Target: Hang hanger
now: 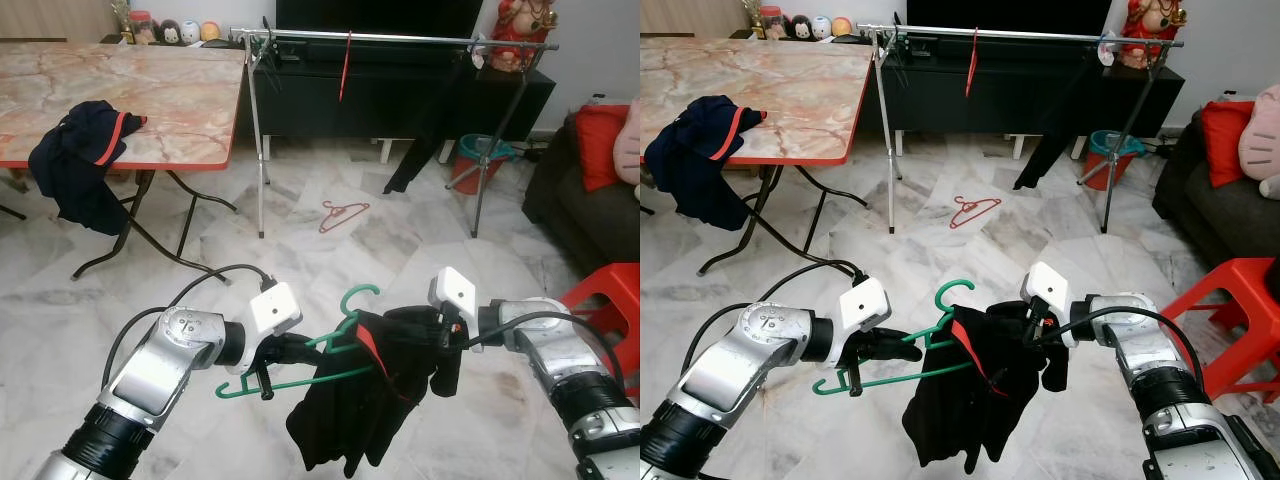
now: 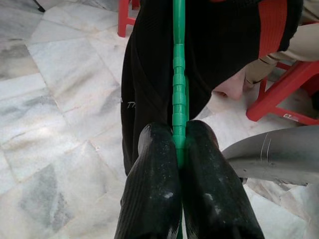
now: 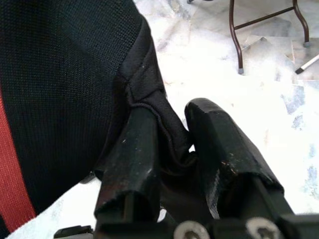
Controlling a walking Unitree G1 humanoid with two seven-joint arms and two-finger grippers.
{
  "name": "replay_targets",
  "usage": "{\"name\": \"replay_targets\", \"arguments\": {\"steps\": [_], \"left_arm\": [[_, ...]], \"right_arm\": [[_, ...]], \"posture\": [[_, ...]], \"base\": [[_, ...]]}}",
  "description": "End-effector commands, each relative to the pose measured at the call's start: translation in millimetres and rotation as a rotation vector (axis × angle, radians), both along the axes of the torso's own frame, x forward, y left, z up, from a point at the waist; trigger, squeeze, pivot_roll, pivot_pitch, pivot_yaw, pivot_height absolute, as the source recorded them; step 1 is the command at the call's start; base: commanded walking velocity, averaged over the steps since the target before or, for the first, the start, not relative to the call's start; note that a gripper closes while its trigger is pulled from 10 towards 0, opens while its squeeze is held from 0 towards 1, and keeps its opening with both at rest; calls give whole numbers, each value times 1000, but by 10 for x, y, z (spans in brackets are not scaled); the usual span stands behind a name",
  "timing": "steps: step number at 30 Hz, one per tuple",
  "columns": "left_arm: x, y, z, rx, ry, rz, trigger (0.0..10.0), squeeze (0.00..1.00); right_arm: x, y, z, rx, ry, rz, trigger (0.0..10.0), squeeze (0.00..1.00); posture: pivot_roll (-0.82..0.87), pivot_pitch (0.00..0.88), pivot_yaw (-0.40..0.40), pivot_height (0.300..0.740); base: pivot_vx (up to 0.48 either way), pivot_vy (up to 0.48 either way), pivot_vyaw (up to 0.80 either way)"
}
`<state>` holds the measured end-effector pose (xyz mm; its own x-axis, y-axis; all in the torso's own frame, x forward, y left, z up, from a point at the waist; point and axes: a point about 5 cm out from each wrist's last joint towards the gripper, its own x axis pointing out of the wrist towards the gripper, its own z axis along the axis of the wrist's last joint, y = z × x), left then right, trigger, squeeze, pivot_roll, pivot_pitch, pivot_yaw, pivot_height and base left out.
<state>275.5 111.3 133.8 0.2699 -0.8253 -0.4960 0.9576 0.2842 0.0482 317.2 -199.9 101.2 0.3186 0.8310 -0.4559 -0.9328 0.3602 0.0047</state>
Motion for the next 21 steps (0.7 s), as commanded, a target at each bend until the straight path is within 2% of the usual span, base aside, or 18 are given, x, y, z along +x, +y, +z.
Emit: {"name": "replay_targets", "arguments": {"steps": [1, 19, 20, 21], "left_arm": [[21, -96, 159, -58, -57, -56, 10000, 0], [87, -148, 228, -123, -52, -156, 10000, 0], [81, -151, 225, -134, -39, -176, 10000, 220], [77, -152, 224, -142, -30, -190, 10000, 851]], "right_arm": [[3, 24, 7, 16, 5, 6, 0, 0], [-46, 110, -25, 36, 35, 61, 0, 0], [-49, 119, -25, 36, 36, 67, 0, 0], [-50, 125, -24, 36, 36, 71, 0, 0]], "posture": [[-119, 0, -80, 740], [-120, 0, -87, 740], [-120, 0, -88, 740], [-120, 0, -88, 740]], "base": [[0, 0, 0], [0, 0, 0], [0, 0, 0], [0, 0, 0]]}}
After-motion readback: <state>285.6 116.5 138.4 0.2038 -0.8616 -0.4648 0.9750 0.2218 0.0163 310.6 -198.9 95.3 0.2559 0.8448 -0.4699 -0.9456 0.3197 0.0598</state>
